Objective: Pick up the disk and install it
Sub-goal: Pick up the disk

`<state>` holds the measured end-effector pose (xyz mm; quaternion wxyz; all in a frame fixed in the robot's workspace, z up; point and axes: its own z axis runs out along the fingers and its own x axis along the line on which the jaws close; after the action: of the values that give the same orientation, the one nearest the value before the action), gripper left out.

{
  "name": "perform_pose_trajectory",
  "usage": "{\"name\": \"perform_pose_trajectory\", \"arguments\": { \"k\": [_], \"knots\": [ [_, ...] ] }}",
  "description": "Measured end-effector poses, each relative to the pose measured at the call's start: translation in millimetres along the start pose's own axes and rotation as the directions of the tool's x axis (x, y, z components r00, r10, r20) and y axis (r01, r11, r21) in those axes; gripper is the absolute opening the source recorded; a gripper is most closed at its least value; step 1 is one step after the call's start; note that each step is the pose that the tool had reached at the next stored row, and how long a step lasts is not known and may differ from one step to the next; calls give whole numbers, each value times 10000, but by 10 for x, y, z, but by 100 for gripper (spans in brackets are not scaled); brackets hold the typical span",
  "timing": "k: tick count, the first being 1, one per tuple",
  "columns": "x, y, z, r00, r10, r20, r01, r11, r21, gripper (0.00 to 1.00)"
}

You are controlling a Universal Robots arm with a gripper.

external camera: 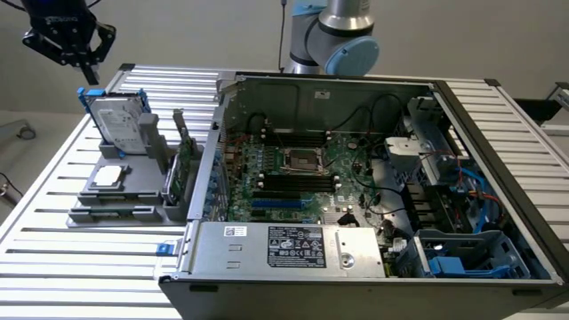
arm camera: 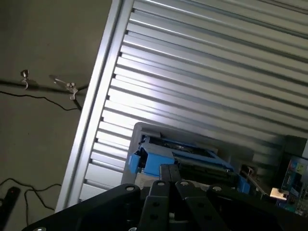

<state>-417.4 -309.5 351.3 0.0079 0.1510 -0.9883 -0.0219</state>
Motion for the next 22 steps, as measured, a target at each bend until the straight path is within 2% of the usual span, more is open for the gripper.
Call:
{"name": "perform_pose_trajectory", "arguments": {
  "k": [3,6,11,14,17,22],
  "knots": [
    [0,0,6,9985,-555,-28,555,9985,4,11],
    [0,0,8,9940,-1093,-49,1093,9940,7,11],
    [0,0,7,9798,-1996,-94,1996,9799,8,11],
    [0,0,7,9677,-2520,-119,2520,9677,8,11],
    [0,0,6,9525,-3043,-144,3043,9526,5,11],
    [0,0,2,9209,-3895,-186,3895,9210,-1,11]
  ]
}}
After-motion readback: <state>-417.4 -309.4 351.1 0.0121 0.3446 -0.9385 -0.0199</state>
